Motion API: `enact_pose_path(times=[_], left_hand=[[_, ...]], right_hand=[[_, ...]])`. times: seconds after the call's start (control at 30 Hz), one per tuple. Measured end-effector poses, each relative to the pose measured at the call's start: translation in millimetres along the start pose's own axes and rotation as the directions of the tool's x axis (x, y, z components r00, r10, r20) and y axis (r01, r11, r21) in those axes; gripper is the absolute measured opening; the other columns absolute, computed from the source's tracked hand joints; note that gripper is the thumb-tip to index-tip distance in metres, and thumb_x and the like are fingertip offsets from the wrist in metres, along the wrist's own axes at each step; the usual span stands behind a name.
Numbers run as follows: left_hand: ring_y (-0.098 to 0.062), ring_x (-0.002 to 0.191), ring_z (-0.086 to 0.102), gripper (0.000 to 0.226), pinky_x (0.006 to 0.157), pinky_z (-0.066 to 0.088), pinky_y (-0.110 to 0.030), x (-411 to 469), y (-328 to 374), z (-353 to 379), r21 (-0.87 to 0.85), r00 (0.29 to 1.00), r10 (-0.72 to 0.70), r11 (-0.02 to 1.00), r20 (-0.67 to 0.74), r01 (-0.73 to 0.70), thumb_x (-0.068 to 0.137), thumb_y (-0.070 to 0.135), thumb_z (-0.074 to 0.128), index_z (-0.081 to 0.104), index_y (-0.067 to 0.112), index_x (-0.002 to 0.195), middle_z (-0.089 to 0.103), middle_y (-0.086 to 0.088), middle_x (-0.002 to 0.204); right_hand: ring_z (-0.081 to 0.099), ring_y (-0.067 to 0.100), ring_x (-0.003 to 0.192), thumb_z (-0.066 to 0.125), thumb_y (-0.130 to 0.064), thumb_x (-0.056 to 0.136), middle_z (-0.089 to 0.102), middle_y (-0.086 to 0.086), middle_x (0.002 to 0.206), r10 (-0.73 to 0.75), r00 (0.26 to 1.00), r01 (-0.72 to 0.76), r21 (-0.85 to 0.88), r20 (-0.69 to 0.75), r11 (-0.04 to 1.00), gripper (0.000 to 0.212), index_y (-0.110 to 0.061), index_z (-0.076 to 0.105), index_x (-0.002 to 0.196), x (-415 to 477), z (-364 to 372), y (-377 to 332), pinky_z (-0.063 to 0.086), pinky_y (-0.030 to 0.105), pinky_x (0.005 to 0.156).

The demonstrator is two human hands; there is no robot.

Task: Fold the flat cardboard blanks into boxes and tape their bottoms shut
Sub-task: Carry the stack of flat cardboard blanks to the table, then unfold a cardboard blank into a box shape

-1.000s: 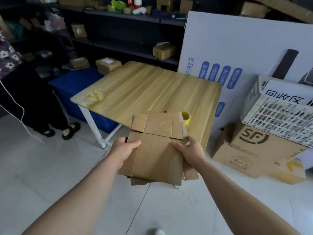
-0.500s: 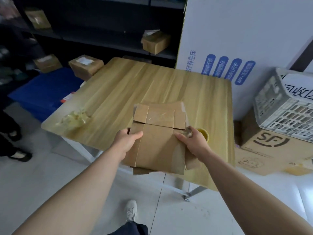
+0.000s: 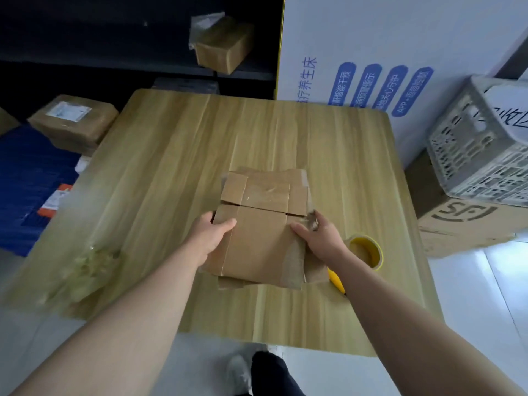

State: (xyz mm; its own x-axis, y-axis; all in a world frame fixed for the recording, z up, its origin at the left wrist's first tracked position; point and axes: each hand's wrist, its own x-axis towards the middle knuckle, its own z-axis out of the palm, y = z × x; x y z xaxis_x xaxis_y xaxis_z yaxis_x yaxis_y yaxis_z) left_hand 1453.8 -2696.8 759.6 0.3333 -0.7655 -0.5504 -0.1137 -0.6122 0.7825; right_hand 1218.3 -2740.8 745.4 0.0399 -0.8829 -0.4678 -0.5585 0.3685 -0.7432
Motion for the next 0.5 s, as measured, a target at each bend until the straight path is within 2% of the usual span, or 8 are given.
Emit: enact_pose_path(times=[0.07, 0.2, 0.37, 0.5], left_hand=[[-0.02, 0.095, 0.061, 0.033, 0.086, 0.046, -0.032, 22, 5, 3, 0.006, 1.0, -0.006, 1.0, 0.0, 0.006, 0.087, 0.027, 0.07, 0.06, 0.015, 0.116, 0.066, -0.002, 0.108], [-0.018, 0.096, 0.059, 0.038, 0.086, 0.044, -0.031, 63, 14, 11, 0.023, 1.0, -0.007, 1.0, -0.014, 0.007, 0.087, 0.027, 0.07, 0.059, 0.015, 0.121, 0.064, 0.0, 0.11], [-0.017, 0.097, 0.059, 0.043, 0.085, 0.043, -0.03, 111, 33, 24, 0.045, 1.0, 0.003, 0.999, -0.009, -0.003, 0.088, 0.029, 0.069, 0.058, 0.012, 0.126, 0.065, 0.0, 0.116], [-0.018, 0.101, 0.06, 0.043, 0.085, 0.044, -0.031, 148, 50, 32, 0.045, 1.0, 0.013, 0.999, 0.011, -0.013, 0.088, 0.028, 0.068, 0.057, 0.013, 0.128, 0.065, -0.001, 0.119]], right_hand=[[0.057, 0.022, 0.118, 0.069, -0.066, 0.064, 0.058, 0.003, 0.134, 0.02, 1.0, -0.021, 0.014, 0.016, 1.0, 0.095, -0.02, 0.042, 0.142, 24, 4, 2, 0.045, 0.042, 0.103], [0.058, 0.021, 0.116, 0.071, -0.049, 0.08, 0.059, 0.003, 0.132, 0.044, 0.999, -0.045, 0.037, 0.021, 0.998, 0.079, -0.021, 0.038, 0.146, 65, 6, -1, 0.046, 0.041, 0.102], [0.056, 0.022, 0.116, 0.066, -0.042, 0.088, 0.055, 0.002, 0.134, 0.036, 0.999, -0.036, 0.059, -0.004, 0.998, 0.075, -0.019, 0.03, 0.149, 112, 3, -12, 0.047, 0.035, 0.097], [0.056, 0.021, 0.115, 0.064, -0.04, 0.09, 0.054, 0.004, 0.135, 0.024, 0.999, -0.021, 0.067, -0.034, 0.997, 0.071, -0.017, 0.031, 0.148, 144, -1, -19, 0.047, 0.032, 0.093]])
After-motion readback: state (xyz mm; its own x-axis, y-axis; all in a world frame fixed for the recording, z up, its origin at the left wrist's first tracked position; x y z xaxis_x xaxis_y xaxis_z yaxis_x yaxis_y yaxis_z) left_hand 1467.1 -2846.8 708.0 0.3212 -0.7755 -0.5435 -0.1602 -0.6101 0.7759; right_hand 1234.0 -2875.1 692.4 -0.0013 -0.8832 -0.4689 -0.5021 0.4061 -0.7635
